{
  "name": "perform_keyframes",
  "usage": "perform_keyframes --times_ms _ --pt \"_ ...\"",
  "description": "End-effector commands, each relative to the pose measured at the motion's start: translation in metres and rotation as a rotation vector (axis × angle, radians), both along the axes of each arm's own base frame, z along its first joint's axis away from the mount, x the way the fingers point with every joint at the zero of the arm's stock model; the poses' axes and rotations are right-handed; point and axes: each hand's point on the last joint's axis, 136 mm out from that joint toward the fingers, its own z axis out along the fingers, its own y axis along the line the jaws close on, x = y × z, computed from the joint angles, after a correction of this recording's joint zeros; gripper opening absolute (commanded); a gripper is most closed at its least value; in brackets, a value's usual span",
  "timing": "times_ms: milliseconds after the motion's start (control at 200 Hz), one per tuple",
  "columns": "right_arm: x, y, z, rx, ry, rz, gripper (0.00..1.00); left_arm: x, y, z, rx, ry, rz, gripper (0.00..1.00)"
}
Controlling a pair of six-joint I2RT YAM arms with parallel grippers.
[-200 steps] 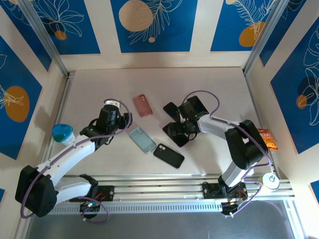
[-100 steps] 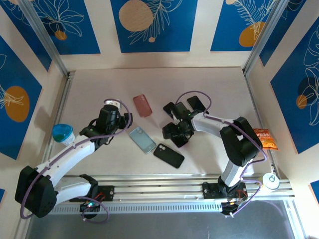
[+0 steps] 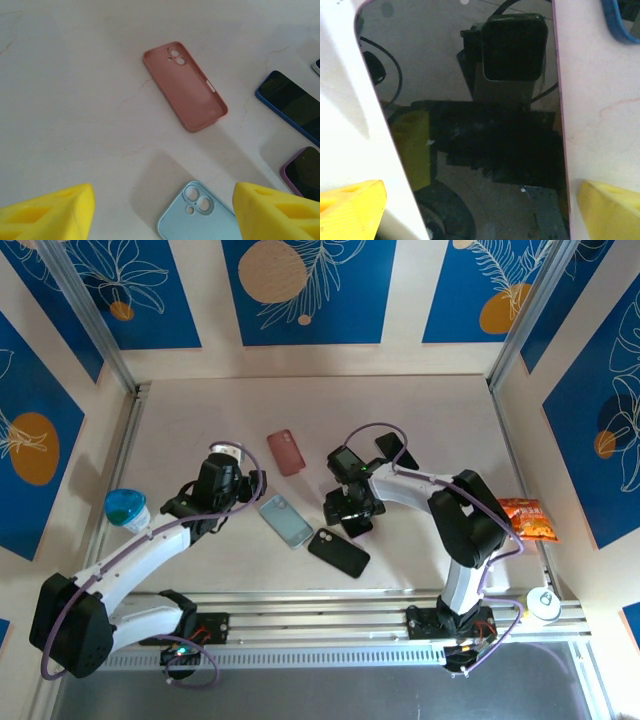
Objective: Put the phone into the phone case
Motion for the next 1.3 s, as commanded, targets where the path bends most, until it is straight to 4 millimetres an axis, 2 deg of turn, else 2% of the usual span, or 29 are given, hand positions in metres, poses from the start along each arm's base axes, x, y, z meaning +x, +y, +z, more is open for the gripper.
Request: perform_keyframes --times_ms 0,240,485,620,700,840,920,1105,1295 --pt "0.01 -0.002 0.002 -0.041 -0.034 0.009 0.93 -0.004 -0.004 0.006 -0.026 -0.021 -0.019 0.73" --pt "0.012 -0.004 -0.008 -0.064 -0.029 0.021 0.8 -0.004 -0.004 0.005 -0.018 -0.018 -0.02 0.72" --pt "0.008 -0.007 -0.018 -0.086 -0.026 0.02 0.79 -0.004 -0.006 -0.003 0.003 0.031 -0.03 0.7" --pt "0.008 -0.009 -0.021 -0.099 -0.036 0.021 0.62 -0.003 -0.01 -0.006 0.01 0.062 -0.044 0.67" --pt "0.01 -0.008 -0.016 -0.095 -0.052 0.026 0.56 -0.003 -0.011 -0.01 0.012 0.084 -0.045 0.66" --pt "0.015 -0.003 0.006 -0.061 -0.097 0.06 0.53 -0.004 -0.018 -0.017 -0.011 0.137 -0.046 0.64" --pt "0.017 0.002 0.019 -0.029 -0.111 0.088 0.53 -0.004 -0.028 -0.025 -0.044 0.196 -0.057 0.63" --pt "0.014 0.019 0.049 0.081 -0.129 0.144 0.51 -0.004 -0.071 -0.044 -0.146 0.313 -0.135 0.62" --pt "0.008 0.03 0.066 0.153 -0.139 0.17 0.5 -0.002 -0.114 -0.061 -0.245 0.428 -0.213 0.63"
